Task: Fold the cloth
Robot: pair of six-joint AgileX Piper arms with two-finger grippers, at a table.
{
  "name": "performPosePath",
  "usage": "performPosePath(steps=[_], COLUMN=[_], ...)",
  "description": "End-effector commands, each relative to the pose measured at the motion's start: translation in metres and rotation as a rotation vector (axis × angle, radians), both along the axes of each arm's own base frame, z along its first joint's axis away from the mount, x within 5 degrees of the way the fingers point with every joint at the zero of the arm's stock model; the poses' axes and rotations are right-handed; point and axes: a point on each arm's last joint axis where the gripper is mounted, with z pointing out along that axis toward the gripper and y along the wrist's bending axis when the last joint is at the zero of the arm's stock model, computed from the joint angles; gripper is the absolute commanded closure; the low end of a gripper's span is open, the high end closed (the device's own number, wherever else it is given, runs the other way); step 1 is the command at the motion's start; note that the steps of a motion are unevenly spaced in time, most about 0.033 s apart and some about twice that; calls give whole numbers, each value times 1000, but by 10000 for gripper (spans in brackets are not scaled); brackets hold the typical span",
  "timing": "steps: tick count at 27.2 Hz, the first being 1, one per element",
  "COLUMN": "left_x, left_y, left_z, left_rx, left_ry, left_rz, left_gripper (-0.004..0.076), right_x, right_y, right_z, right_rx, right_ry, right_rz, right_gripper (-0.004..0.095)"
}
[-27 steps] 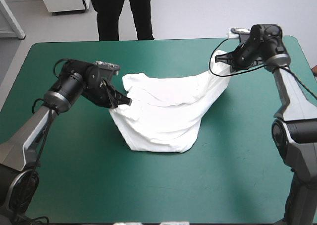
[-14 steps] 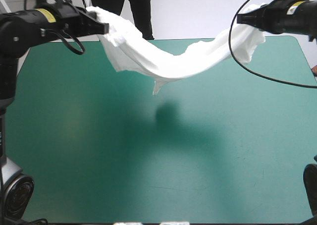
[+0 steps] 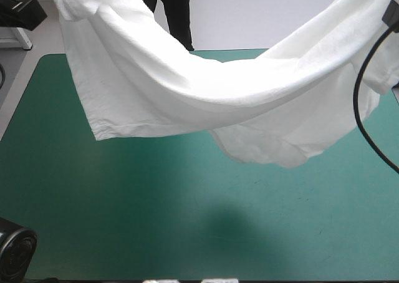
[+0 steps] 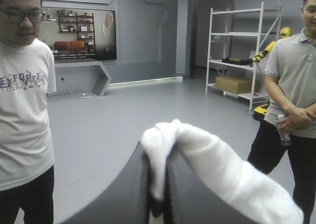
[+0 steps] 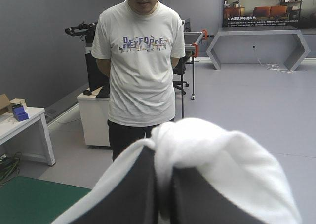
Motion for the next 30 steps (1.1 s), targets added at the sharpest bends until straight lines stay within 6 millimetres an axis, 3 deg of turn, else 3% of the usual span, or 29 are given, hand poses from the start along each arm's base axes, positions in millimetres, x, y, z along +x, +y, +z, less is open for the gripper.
performPosePath(steps=[1,4,8,9,10,11,12,17,24,30], left_x=[-7,4,46,72,88,117,131,195,256,291], left_y=[-1,-5,-25,-33,-37,-45,-49,-64,-73,-83], left_z=[-3,-10,-44,-72,-91,-127,-148,-229,-289,-327], left_rx=[15,34,93,146,178,226,245,297,411,427], left_ry=[42,103,336,467,548,674,736,845,890,924], left_rz=[-31,-40,-98,-84,-69,-37,-29,41,153,161], left_gripper=[734,734,734,734,734,734,734,734,734,734], right_x=[-3,7,29,47,56,74,85,150,245,300], right_y=[-1,0,2,3,3,4,4,4,9,13], right_z=[-7,-25,-68,-97,-111,-135,-144,-206,-282,-321], right_rx=[-6,-3,-17,-27,-28,-30,-24,-48,-96,-70], right_ry=[45,150,358,477,521,574,577,682,848,927], right_rz=[-6,-5,-7,-10,-14,-30,-38,-92,-117,-132], right_gripper=[915,916,916,915,916,917,919,925,925,925])
